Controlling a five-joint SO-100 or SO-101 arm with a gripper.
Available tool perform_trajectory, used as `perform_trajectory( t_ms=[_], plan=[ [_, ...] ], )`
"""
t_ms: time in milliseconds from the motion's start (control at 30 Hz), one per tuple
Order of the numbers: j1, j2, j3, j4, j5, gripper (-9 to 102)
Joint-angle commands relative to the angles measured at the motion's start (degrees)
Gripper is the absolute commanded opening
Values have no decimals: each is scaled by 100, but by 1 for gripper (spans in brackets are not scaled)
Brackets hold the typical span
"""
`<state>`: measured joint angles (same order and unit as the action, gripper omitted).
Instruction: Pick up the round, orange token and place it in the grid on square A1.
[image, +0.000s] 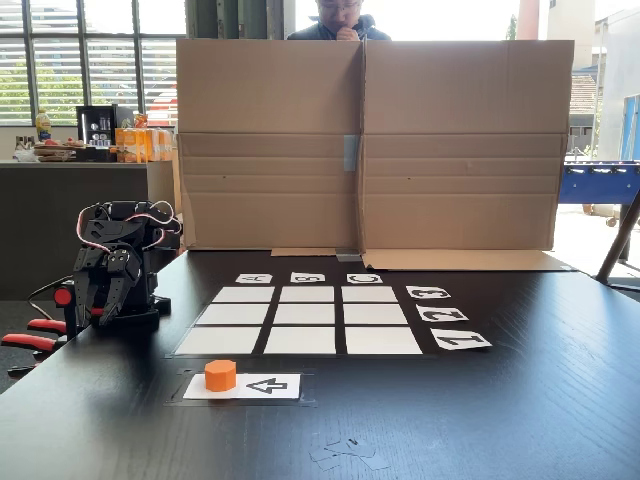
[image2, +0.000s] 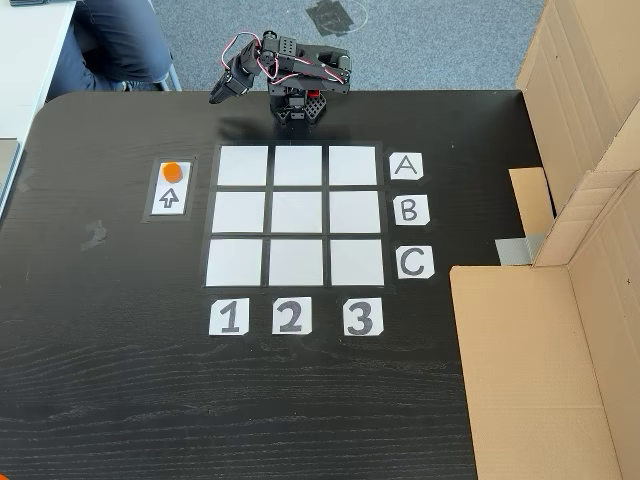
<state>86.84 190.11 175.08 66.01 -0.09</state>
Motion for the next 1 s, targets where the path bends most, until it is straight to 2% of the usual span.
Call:
perform_trajectory(
  t_ms=[0,633,833,967],
  plan=[
    [-62,-88,18,-123,9,15],
    [-62,-396,-62,-325,0,14],
    [-132,-1099,-510,-457,79,15],
    [-290,-1802,-1195,-264,325,15]
  ],
)
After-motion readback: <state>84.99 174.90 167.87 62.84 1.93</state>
